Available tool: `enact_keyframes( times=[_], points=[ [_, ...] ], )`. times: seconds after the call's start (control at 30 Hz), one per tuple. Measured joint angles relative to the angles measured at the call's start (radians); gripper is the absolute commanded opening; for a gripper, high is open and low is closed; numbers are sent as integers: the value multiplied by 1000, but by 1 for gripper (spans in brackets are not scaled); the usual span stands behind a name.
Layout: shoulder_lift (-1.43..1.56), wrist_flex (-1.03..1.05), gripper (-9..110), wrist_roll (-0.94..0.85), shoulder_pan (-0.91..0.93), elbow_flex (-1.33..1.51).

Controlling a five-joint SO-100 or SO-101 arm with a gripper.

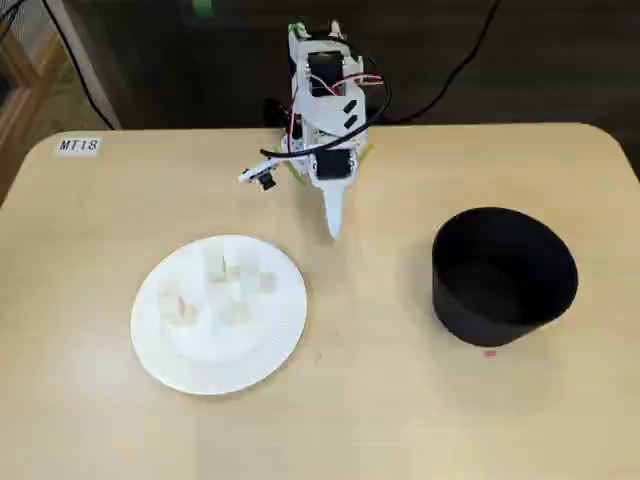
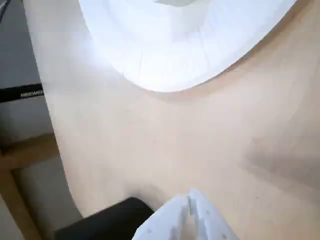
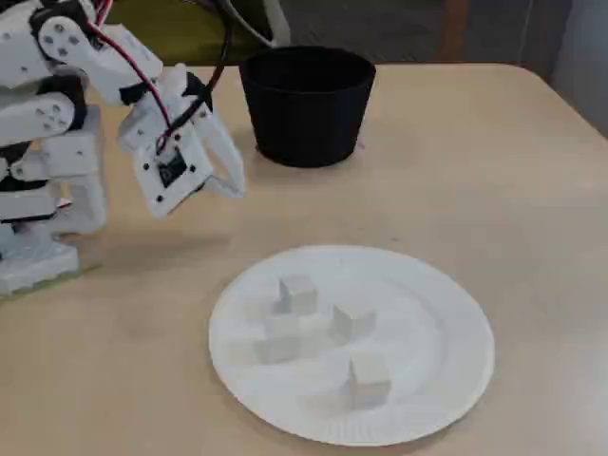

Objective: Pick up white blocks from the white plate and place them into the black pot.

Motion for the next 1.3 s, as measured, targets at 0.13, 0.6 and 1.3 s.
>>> enact_keyframes(
  times=[0.13, 0.6, 1.3],
  points=[
    [-144, -57, -2, 40, -15, -112],
    [-572, -78, -2, 44, -23, -574],
    [-1163, 405, -2, -341, 538, -1301]
  ],
)
